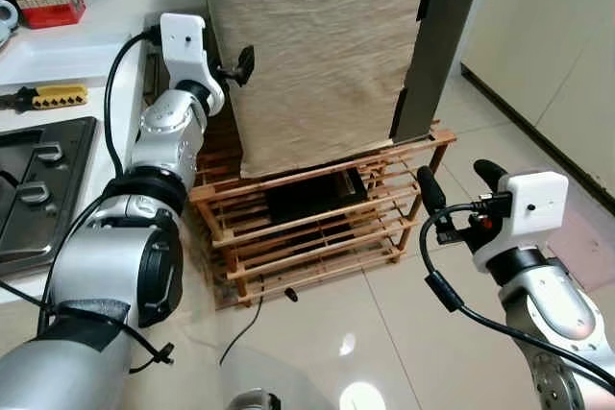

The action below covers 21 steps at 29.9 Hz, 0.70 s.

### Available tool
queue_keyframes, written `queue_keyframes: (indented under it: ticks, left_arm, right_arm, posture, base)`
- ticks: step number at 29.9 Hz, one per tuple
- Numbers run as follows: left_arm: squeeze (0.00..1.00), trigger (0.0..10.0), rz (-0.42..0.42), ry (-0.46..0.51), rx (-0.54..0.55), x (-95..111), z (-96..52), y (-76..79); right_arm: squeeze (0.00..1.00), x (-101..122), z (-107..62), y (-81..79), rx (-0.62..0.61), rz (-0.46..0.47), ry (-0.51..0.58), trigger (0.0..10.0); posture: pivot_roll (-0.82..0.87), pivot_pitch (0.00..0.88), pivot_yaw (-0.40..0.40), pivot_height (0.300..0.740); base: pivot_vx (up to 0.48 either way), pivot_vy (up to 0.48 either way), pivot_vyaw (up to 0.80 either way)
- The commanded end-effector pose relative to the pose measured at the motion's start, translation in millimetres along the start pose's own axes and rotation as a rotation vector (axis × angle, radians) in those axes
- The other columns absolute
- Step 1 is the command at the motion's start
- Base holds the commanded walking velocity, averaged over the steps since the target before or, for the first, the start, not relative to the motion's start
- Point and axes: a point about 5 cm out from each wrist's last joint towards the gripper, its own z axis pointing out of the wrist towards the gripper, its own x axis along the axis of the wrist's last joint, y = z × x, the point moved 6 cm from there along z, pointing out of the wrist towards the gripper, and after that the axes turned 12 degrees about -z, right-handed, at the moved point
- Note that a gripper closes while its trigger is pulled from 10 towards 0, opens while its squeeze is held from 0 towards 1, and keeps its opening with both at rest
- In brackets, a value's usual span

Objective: Restocking fridge

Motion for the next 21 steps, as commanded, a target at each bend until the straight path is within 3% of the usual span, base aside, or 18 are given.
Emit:
queue_keyframes:
  ticks: [1,6,13,21]
  left_arm:
    - [1.00,10.0,-0.020,0.012,-0.025,6,2.7,4.7]
    - [1.00,10.0,-0.003,0.001,-0.040,7,5.0,9.3]
    - [1.00,10.0,0.018,-0.011,-0.009,2,3.2,3.4]
    - [1.00,10.0,-0.021,0.033,0.099,6,-4.3,-22.9]
  right_arm:
    - [0.00,3,-4.3,2.0,0.005,-0.010,-0.005,10.0]
    - [0.00,5,-12.0,3.7,0.022,-0.033,-0.026,10.0]
    - [0.00,6,-19.0,-0.1,0.061,-0.047,-0.056,10.0]
    - [0.00,5,-23.8,-4.2,0.086,-0.049,-0.084,10.0]
  posture:
    - [-0.21,0.099,0.067,0.740]
    - [-0.24,0.139,0.035,0.740]
    - [-0.26,0.181,-0.001,0.740]
    - [-0.26,0.203,-0.019,0.740]
  base:
    - [0.000,0.000,0.00]
    - [0.000,0.000,0.00]
    - [0.000,0.000,0.00]
    - [0.000,0.000,0.00]
